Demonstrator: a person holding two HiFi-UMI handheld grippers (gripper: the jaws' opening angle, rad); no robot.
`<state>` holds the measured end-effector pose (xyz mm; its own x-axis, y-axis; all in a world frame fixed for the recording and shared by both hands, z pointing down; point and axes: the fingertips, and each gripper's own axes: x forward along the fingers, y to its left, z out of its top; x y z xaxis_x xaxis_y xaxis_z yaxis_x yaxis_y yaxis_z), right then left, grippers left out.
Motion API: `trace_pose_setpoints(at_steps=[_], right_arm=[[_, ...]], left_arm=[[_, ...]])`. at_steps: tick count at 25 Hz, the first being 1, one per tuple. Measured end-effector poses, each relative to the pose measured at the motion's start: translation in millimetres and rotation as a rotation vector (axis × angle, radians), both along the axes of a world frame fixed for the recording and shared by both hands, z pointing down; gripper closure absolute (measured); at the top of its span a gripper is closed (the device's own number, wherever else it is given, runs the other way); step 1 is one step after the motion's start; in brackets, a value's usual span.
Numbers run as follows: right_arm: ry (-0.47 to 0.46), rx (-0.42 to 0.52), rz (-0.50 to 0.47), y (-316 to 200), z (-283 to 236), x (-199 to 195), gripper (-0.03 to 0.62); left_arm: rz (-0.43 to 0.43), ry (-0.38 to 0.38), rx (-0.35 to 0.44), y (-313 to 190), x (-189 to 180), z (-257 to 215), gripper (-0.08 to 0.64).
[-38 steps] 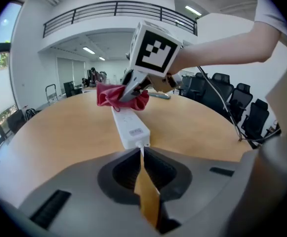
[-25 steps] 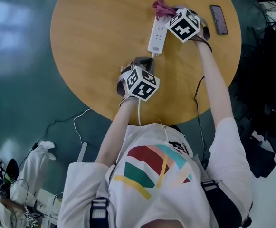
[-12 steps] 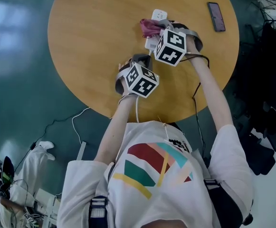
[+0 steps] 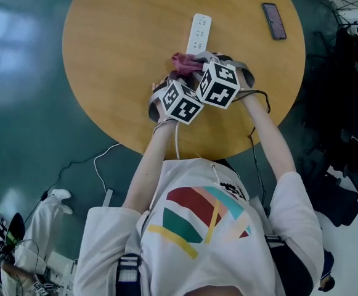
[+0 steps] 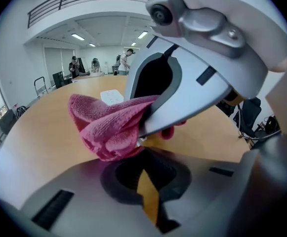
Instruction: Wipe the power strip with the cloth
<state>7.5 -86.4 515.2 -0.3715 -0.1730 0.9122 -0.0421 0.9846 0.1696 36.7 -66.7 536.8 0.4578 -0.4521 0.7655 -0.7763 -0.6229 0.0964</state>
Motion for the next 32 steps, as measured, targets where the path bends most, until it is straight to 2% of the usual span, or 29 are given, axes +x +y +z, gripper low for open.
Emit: trace_pose_setpoints(at_steps=[4, 7, 10, 13, 17, 20, 22, 26, 29, 32], right_arm=[[-0.027, -0.045, 0.031, -2.2, 2.1, -4.3, 0.552], [-0.084, -0.17, 0.083, -0.4, 2.3, -5.8, 0.552], [-0.198, -0.282, 0.204, -10.2, -7.7, -0.2, 0.554], [-0.321, -0.268, 0.431, -55.0, -22.4, 25.3, 0.552], [-0.41, -0.234, 0.826, -125.4, -26.7, 86.2, 0.554], [-0.527, -0.331, 1.066, -158.4, -19.0, 95.9, 0.554], [-0.593, -0.411, 1.17, -171.1, -8.6, 82.9, 0.552], [-0.667, -0.508, 1.259, -177.4, 1.9, 70.1, 0.552], [-0.682, -0.541, 1.255, -175.4, 1.8, 67.3, 0.554], [-0.648, -0.544, 1.224, -176.1, 0.4, 63.9, 0.552]], left_arm=[[-0.01, -0.006, 0.0, -5.2, -6.4, 5.2, 0.531], [-0.008, -0.011, -0.002, -7.4, -6.2, 7.7, 0.531], [-0.007, -0.005, -0.007, -8.3, -5.4, 5.0, 0.531], [-0.003, -0.005, -0.002, -5.3, -0.5, 0.5, 0.531], [-0.007, -0.012, 0.002, 7.6, 12.5, -6.9, 0.531], [-0.01, -0.011, -0.003, 8.7, 8.5, -5.6, 0.531], [-0.009, -0.013, -0.009, 5.3, -3.1, -2.5, 0.531], [-0.002, -0.005, -0.018, -0.7, -6.1, -0.8, 0.531], [0.007, -0.007, -0.019, -8.3, -2.5, -1.0, 0.531], [0.016, -0.008, -0.023, -26.8, -1.3, -3.6, 0.531]])
